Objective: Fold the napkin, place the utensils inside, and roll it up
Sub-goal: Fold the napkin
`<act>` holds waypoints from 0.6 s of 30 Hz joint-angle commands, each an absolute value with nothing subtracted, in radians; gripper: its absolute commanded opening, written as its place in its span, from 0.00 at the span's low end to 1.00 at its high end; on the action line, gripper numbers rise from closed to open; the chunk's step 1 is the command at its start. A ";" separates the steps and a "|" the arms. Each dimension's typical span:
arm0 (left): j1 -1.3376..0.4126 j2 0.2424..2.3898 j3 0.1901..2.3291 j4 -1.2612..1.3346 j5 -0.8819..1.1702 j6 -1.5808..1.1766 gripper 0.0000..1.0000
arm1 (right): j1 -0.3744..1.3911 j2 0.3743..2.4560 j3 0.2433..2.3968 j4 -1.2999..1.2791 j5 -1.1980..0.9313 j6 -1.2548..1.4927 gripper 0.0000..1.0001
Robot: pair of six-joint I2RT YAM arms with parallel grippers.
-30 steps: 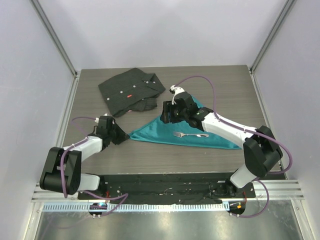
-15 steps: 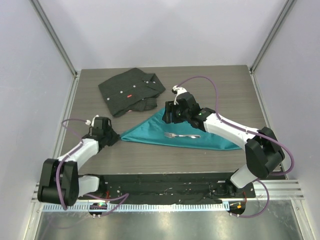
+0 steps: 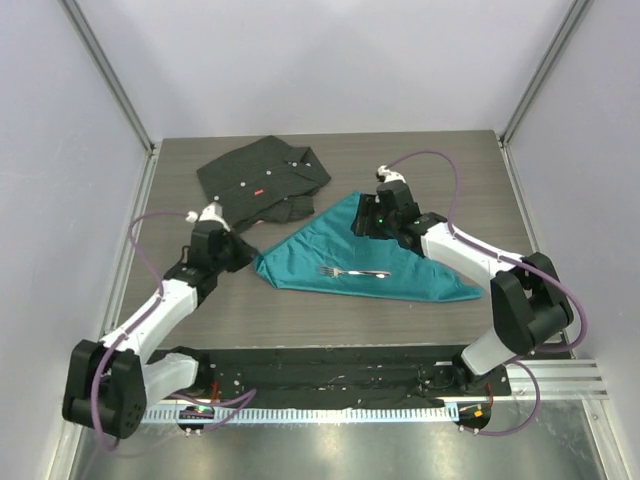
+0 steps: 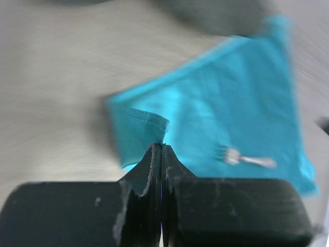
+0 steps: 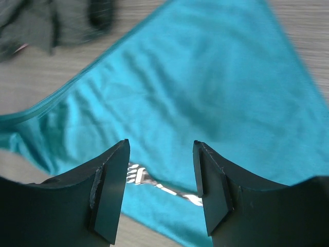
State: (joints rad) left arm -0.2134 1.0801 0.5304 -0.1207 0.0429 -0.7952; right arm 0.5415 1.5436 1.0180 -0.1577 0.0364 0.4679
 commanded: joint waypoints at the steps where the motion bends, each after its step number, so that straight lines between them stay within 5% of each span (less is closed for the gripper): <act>1: -0.373 1.153 0.665 0.084 0.136 -0.715 0.00 | 0.480 1.473 0.982 -0.118 0.058 0.488 0.60; 18: -0.814 1.706 1.032 0.244 0.426 -0.591 0.00 | 0.397 1.270 0.838 -0.138 0.067 0.503 0.60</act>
